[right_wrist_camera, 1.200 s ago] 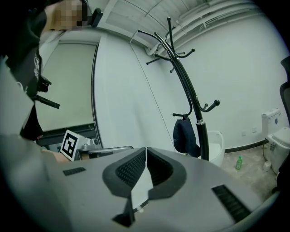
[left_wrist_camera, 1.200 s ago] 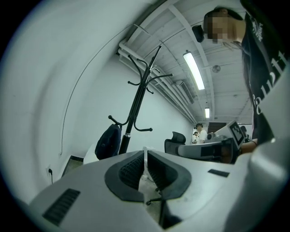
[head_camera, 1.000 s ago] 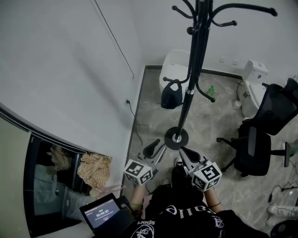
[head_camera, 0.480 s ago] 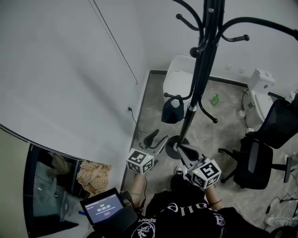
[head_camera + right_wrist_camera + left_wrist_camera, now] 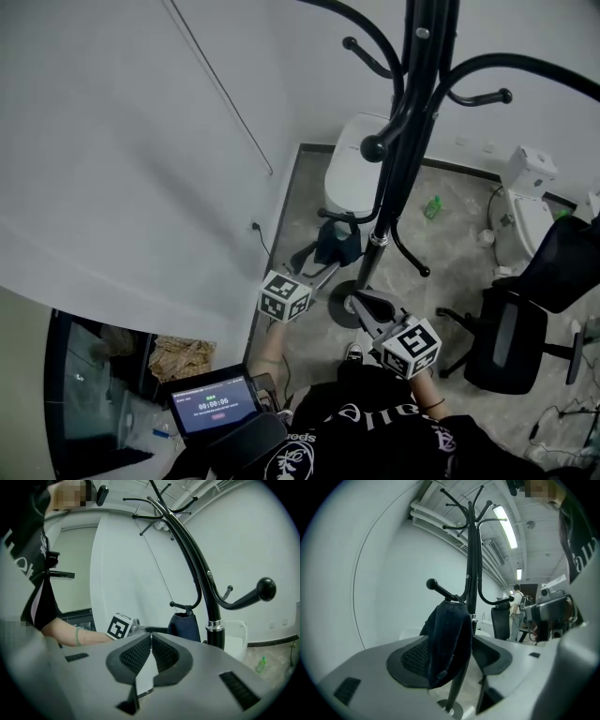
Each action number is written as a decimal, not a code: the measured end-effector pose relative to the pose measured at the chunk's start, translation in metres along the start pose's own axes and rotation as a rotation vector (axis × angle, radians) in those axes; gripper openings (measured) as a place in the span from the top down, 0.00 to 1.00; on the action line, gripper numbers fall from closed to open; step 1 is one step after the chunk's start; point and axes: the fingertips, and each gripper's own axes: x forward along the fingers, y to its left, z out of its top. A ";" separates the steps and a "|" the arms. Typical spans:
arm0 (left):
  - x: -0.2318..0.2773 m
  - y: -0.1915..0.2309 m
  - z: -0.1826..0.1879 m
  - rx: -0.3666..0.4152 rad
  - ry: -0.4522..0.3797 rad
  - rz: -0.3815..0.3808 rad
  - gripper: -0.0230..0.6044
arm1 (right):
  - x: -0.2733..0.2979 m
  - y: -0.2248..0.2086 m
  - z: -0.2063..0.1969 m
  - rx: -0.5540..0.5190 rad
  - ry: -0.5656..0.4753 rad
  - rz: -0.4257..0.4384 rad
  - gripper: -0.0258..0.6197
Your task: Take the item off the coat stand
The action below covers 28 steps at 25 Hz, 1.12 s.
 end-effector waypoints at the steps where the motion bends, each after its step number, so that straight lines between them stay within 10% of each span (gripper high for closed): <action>1: 0.006 0.001 -0.001 0.009 0.013 -0.015 0.53 | 0.001 -0.004 -0.001 -0.004 0.000 0.002 0.93; 6: 0.028 0.008 -0.006 -0.012 0.021 -0.050 0.55 | 0.002 -0.021 -0.001 0.005 -0.004 0.004 0.93; 12: 0.031 0.004 -0.013 0.003 0.067 -0.066 0.93 | 0.001 -0.036 -0.002 0.014 -0.004 -0.014 0.93; 28: -0.025 0.023 0.044 -0.129 -0.153 0.028 0.95 | 0.004 -0.020 -0.008 0.035 -0.016 0.011 0.93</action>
